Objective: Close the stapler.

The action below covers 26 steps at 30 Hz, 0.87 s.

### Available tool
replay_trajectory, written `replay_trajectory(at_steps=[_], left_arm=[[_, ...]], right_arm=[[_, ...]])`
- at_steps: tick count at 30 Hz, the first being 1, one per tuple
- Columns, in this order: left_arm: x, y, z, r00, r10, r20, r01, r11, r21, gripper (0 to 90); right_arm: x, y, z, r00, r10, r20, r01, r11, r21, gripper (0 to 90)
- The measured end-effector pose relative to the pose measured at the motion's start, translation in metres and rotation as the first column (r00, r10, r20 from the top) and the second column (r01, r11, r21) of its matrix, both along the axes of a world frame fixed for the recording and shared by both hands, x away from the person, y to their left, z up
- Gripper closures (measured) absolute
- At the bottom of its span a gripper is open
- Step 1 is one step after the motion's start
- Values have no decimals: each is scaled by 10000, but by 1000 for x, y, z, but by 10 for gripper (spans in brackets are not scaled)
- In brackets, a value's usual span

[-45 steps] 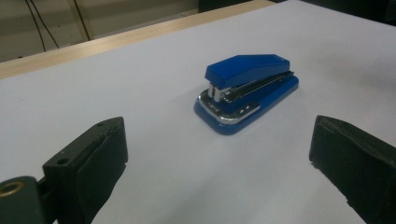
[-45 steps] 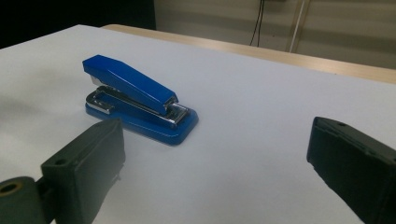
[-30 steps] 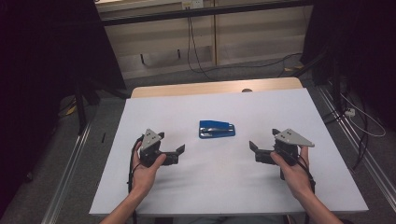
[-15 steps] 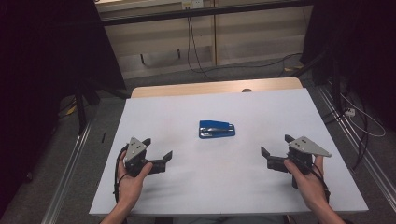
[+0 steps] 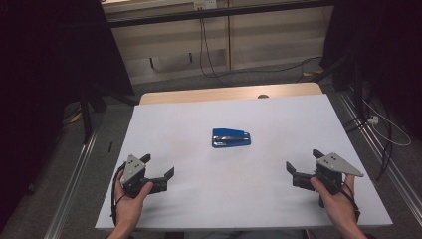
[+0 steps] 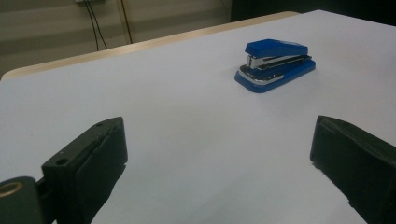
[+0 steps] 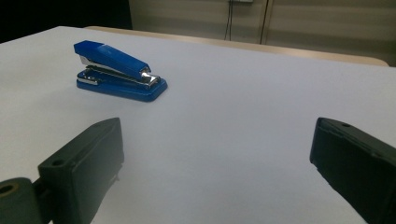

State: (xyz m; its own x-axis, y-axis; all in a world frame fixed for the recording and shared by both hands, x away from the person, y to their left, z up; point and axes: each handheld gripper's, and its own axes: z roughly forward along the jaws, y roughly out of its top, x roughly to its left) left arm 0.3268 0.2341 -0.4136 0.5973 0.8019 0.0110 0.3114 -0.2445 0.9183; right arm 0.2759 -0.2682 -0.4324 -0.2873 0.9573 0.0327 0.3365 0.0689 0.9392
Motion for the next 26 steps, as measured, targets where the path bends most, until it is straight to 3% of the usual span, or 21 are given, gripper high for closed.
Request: replay_trajectory(at_steps=[7,17,26], left_arm=[[-10,4,-3,9998,55,-216,-60,9997,-216,39],[-6,2,-7,9994,-13,-347,-5,9986,-535,39],[-4,3,-7,9991,-163,-393,146,9989,-449,37]], right_arm=[[-8,-3,-3,10000,-67,28,67,9999,97,18],[-8,-5,-5,9998,-115,180,110,9995,281,18],[-4,-3,-6,9999,-99,124,95,9992,376,18]])
